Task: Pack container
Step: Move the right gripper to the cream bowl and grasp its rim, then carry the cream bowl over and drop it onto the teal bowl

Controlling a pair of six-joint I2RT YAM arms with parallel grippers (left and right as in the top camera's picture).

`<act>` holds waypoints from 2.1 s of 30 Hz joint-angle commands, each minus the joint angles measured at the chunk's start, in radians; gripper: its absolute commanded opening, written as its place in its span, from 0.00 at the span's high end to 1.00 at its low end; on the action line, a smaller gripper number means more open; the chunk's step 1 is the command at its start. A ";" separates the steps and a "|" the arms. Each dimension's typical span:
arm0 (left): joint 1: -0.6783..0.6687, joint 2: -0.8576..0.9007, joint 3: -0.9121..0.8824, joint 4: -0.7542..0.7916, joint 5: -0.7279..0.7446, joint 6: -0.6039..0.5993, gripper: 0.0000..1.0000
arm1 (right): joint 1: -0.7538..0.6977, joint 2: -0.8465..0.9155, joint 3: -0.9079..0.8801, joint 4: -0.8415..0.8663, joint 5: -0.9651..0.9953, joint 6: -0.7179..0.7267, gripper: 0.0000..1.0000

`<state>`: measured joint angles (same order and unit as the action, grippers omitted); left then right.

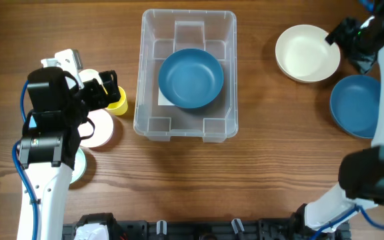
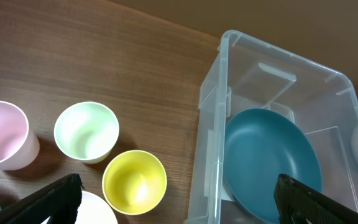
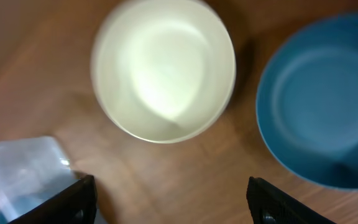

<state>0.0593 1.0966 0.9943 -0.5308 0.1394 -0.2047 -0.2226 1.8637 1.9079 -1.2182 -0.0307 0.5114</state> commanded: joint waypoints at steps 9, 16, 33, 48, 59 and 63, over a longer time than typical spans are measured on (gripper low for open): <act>0.005 -0.004 0.018 0.004 -0.007 -0.013 0.00 | 0.006 0.257 -0.188 0.115 -0.140 0.123 0.16; 0.005 -0.004 0.018 0.008 -0.007 -0.013 0.00 | 0.012 0.290 -0.229 0.237 -0.139 0.172 0.16; 0.005 -0.004 0.018 0.012 -0.007 -0.013 0.00 | 0.085 0.291 -0.295 0.330 0.027 0.451 0.13; 0.005 -0.004 0.018 0.012 -0.006 -0.013 0.00 | 0.085 0.291 -0.369 0.396 0.023 0.433 0.66; 0.005 -0.004 0.018 0.014 -0.007 -0.013 0.00 | 0.085 0.290 -0.369 0.369 -0.015 0.384 0.96; 0.005 -0.004 0.018 0.020 -0.007 -0.013 0.00 | 0.085 0.259 -0.358 0.364 -0.058 0.281 0.96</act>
<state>0.0593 1.0966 0.9943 -0.5190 0.1390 -0.2081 -0.1410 2.1281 1.5452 -0.8295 -0.0570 0.8982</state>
